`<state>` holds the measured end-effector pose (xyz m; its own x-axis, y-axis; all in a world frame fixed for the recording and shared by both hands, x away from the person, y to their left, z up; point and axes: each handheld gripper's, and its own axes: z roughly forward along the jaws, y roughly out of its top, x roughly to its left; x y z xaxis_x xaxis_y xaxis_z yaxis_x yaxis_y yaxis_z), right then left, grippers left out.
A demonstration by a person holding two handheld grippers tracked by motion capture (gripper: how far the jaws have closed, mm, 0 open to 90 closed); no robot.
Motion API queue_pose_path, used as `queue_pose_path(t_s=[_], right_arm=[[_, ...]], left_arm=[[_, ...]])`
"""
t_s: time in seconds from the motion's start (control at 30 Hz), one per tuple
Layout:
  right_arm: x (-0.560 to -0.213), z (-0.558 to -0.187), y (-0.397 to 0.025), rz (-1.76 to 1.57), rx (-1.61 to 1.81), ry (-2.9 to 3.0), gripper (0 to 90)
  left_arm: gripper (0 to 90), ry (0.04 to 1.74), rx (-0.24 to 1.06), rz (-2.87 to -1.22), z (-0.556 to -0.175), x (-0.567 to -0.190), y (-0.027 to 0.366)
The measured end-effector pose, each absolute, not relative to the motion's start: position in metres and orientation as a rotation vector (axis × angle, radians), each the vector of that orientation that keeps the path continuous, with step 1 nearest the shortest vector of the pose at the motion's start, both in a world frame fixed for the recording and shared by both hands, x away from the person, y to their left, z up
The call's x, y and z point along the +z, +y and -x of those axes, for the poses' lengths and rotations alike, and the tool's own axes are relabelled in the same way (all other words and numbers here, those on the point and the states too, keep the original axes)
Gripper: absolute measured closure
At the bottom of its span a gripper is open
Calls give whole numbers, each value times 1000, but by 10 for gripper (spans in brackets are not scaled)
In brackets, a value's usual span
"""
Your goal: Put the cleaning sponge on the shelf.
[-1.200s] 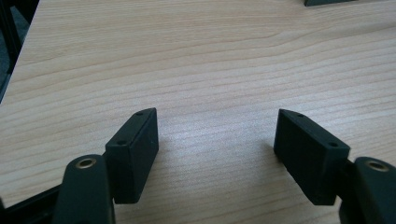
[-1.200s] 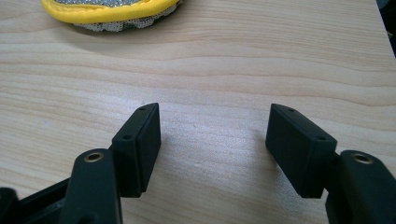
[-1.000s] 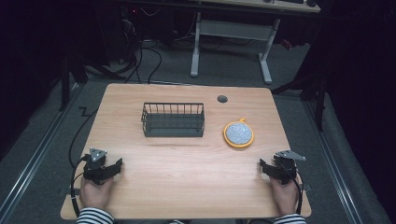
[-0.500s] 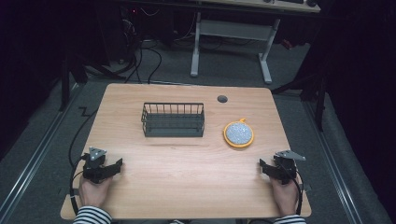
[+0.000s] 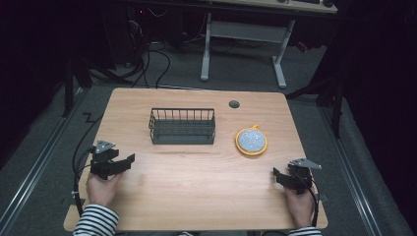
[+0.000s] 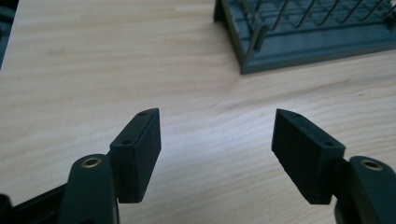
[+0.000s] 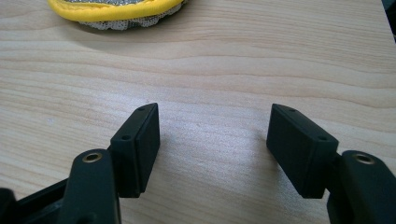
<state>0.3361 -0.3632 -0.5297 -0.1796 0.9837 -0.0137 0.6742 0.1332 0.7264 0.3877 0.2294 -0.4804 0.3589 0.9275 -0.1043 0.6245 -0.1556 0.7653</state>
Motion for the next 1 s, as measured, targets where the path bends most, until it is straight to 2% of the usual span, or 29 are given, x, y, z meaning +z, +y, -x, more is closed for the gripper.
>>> queue_pose_path(t_s=[0.4, 0.67, 0.83, 1.0], right_arm=[[-530, -336, -363, -1587, 813, 1919, 347], [-530, -335, -364, -1588, 814, 1920, 347], [-530, -335, -364, -1585, 813, 1921, 347], [-530, -335, -364, -1584, 812, 1921, 347]], left_arm=[[344, 1265, 503, -1862, -421, -445, 206], [356, 1224, 496, -1901, -457, -419, 187], [394, 1199, 546, -1947, -476, -414, 173], [415, 1221, 538, -1989, -496, -418, 164]])
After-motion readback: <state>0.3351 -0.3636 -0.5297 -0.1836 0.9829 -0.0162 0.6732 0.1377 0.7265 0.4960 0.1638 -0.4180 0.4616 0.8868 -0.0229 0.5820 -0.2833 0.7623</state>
